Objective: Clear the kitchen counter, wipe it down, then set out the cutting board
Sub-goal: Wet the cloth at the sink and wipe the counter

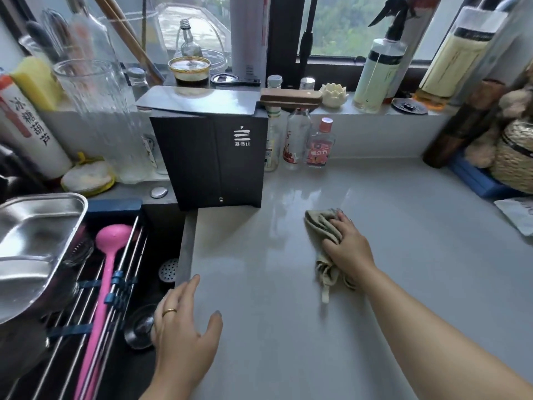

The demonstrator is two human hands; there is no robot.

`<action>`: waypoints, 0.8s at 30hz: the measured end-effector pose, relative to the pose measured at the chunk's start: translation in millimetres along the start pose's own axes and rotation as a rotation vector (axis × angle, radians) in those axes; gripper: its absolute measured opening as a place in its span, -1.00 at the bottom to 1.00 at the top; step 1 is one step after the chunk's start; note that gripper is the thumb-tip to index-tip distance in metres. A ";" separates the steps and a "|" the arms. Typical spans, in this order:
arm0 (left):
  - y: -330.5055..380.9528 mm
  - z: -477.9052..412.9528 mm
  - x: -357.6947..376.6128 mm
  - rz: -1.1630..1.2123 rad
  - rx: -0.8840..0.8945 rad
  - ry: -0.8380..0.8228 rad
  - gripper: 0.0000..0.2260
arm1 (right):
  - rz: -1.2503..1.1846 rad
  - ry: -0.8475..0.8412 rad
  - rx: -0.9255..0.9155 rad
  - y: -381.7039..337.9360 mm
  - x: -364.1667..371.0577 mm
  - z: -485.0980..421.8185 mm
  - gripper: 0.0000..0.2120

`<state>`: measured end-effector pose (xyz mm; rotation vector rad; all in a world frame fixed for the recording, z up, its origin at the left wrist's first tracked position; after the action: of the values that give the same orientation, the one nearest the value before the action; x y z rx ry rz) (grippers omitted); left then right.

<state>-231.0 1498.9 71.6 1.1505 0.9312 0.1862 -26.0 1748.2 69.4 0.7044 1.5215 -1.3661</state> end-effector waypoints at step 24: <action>-14.2 -5.5 -18.7 0.026 0.005 0.053 -0.45 | 0.029 0.181 0.013 -80.8 38.7 -12.3 -0.61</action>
<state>-251.2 1485.8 69.1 1.1673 0.9639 0.2365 -115.6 1736.4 67.8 0.8748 1.6385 -1.3207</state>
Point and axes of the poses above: each hand's wrist, its own z-axis away from the middle knuckle, its own x-axis out of the palm, y = z × x, the point moved 6 cm from there along -z, towards the middle knuckle, and after that the axes turned 10 degrees about z, right-handed, at the moved point
